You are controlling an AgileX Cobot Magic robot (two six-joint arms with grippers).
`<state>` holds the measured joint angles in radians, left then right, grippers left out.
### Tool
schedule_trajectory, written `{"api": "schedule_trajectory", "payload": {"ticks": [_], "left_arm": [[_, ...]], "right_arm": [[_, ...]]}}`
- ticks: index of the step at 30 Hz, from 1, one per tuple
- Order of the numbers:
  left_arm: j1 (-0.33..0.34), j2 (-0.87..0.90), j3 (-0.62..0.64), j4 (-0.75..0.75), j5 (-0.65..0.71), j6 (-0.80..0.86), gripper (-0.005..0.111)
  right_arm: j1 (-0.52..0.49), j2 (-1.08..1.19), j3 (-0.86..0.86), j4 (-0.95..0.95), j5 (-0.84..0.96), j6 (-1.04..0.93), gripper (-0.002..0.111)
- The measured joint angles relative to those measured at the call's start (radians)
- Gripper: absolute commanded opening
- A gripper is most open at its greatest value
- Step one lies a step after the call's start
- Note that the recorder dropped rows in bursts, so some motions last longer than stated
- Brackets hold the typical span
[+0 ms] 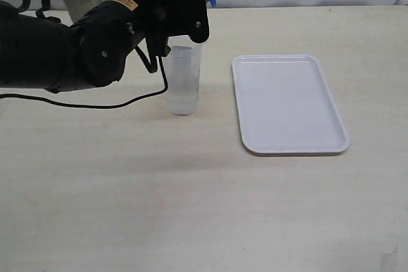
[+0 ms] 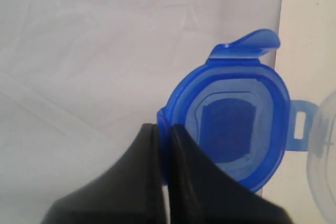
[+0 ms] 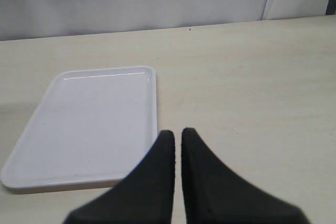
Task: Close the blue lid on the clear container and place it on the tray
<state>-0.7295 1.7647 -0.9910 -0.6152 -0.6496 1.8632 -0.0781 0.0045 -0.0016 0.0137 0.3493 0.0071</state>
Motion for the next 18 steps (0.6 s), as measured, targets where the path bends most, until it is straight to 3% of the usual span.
{"api": "schedule_trajectory", "payload": {"ticks": [6, 18], "left_arm": [[-0.054, 0.000, 0.000, -0.119, -0.146, 0.127, 0.000], [-0.097, 0.000, 0.000, -0.233, -0.127, 0.165, 0.000]], "right_arm": [[0.000, 0.000, 0.000, 0.000, 0.000, 0.000, 0.005], [0.000, 0.000, 0.000, 0.000, 0.000, 0.000, 0.005]]}}
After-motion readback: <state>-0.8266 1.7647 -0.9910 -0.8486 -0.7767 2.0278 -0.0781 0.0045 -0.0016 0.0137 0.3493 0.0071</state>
